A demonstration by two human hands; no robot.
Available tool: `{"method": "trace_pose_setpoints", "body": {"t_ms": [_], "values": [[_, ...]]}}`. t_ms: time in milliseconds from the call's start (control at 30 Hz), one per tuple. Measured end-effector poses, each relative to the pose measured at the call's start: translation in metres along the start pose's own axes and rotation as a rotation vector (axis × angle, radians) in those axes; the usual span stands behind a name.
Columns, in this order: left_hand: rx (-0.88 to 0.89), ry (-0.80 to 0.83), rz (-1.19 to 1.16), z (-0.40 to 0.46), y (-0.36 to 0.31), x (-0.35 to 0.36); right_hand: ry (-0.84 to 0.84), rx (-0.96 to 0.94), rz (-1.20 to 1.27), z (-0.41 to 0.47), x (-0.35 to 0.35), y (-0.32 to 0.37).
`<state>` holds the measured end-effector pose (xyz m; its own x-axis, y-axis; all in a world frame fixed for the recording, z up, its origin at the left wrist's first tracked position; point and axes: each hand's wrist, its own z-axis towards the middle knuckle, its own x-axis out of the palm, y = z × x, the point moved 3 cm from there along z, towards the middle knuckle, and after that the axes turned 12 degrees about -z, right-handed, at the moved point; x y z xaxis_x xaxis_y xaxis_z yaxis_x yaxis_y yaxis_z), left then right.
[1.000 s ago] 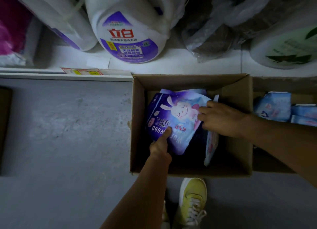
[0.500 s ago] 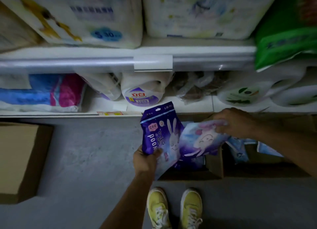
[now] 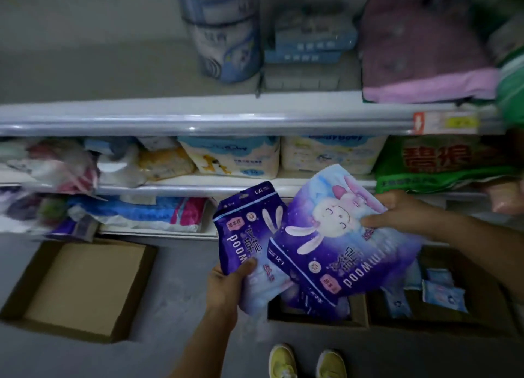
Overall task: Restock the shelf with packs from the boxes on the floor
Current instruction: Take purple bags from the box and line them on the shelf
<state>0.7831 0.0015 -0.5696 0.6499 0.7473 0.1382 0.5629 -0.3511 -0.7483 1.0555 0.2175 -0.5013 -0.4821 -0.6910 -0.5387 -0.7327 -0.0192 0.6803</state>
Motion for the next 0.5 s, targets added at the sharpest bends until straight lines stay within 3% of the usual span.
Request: {"method": "trace_pose_setpoints", "body": {"t_ms": [133, 300, 500], "values": [[-0.008, 0.065, -0.185, -0.043, -0.04, 0.009, -0.082, 0.049, 0.35, -0.038, -0.023, 0.049], [0.107, 0.161, -0.436, -0.097, -0.095, 0.035, -0.235, 0.068, 0.717, -0.077, -0.015, 0.111], [0.222, 0.125, -0.591, -0.14, -0.161, 0.037, -0.388, 0.025, 0.865, -0.107, -0.009, 0.178]]}}
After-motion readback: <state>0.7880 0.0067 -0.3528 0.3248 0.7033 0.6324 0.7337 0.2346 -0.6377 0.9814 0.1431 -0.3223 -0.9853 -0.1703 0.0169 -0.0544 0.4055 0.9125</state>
